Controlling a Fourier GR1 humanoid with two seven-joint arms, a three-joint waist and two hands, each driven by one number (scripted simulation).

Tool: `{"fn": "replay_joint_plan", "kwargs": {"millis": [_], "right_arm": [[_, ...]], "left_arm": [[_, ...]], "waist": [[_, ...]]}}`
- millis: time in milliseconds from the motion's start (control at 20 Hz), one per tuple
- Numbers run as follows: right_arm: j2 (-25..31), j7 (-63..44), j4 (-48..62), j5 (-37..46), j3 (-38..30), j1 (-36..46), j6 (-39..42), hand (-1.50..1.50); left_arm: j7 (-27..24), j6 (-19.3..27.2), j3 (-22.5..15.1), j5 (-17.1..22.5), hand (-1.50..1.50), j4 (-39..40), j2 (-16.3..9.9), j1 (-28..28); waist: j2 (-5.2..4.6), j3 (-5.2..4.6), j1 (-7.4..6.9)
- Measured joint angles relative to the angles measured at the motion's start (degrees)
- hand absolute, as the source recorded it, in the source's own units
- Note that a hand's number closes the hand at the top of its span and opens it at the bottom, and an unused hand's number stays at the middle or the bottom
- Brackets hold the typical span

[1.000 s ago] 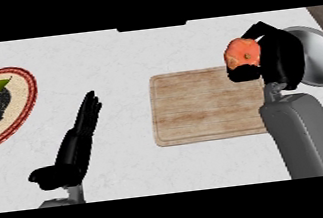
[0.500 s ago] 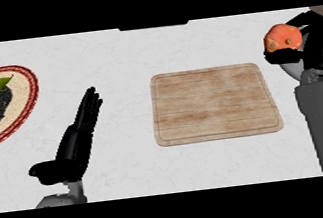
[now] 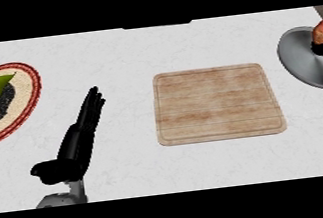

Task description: Pick the squash from the cutting board and place it in the pan

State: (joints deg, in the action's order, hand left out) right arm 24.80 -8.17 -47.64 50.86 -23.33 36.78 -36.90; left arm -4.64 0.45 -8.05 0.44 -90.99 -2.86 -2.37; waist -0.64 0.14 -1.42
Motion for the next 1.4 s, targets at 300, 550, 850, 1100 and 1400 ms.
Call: {"fn": "replay_joint_plan", "kwargs": {"millis": [300, 550, 850, 1100, 1400], "right_arm": [[5.25, 12.12, 14.26, -6.37, -6.29, 4.53, -5.31, 1.50], [9.44, 15.23, 23.60, -8.59, -8.83, 7.07, -2.31, -1.50], [12.06, 13.18, 32.89, -7.93, -7.67, 9.04, 11.96, -1.50], [12.23, 16.37, 35.48, -10.19, -9.55, 10.56, 16.70, -1.50], [11.70, 24.86, 33.65, -17.02, -16.06, 10.97, 14.94, -1.50]], "left_arm": [[-1.81, -0.17, -0.29, -0.47, 0.00, 1.37, 0.49, -0.13], [-2.55, -0.57, -0.69, -0.73, 0.00, 1.31, 0.47, 0.09], [-2.11, -0.16, -1.54, -1.32, 0.00, 1.32, 1.37, -1.14], [-1.35, -0.27, -1.69, -1.32, 0.00, 1.26, 1.51, -1.85], [-1.45, -0.47, -1.37, -1.12, 0.00, 0.95, 1.19, -1.28]], "waist": [[-0.44, 0.09, -1.05], [-0.84, 0.12, -1.91], [-1.34, 0.25, -3.04], [-1.48, 0.36, -3.31], [-1.30, 0.40, -2.81]]}}
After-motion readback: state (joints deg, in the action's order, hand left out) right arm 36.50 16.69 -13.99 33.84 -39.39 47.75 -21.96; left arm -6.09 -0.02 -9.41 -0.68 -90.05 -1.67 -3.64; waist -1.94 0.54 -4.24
